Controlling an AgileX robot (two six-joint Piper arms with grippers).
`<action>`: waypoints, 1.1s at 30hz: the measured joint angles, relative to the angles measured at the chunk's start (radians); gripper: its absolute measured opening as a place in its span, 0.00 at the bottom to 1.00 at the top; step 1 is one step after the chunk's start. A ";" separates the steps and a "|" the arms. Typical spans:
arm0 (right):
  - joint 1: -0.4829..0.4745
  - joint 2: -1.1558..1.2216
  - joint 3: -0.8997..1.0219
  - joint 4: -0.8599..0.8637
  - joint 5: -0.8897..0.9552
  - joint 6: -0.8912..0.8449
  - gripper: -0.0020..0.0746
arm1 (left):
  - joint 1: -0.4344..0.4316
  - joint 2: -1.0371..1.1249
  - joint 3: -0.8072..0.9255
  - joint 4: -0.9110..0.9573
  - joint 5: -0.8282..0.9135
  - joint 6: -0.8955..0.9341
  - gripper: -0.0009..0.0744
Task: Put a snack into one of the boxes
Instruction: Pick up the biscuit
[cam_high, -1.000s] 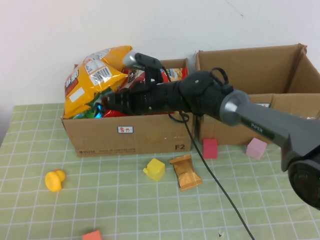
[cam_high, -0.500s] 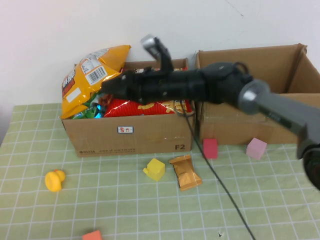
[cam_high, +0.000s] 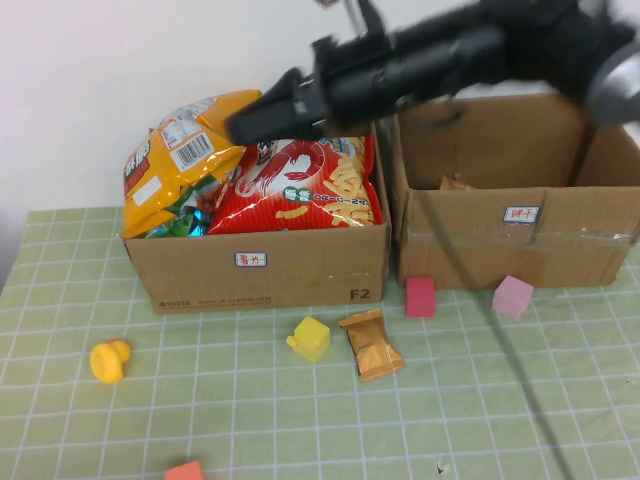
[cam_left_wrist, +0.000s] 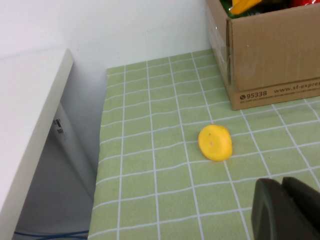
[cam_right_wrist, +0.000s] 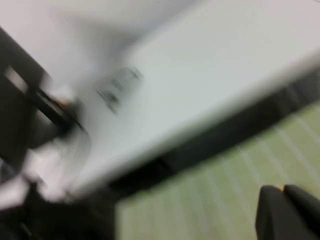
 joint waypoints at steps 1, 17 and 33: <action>0.000 -0.037 0.000 -0.090 0.005 0.017 0.04 | 0.000 0.000 0.000 0.000 0.000 0.000 0.01; 0.000 -0.604 0.052 -0.732 0.120 0.202 0.03 | 0.000 0.000 -0.001 0.000 0.000 0.003 0.01; 0.000 -1.315 0.970 -0.881 -0.145 0.302 0.03 | 0.000 0.000 -0.001 0.000 0.000 0.003 0.01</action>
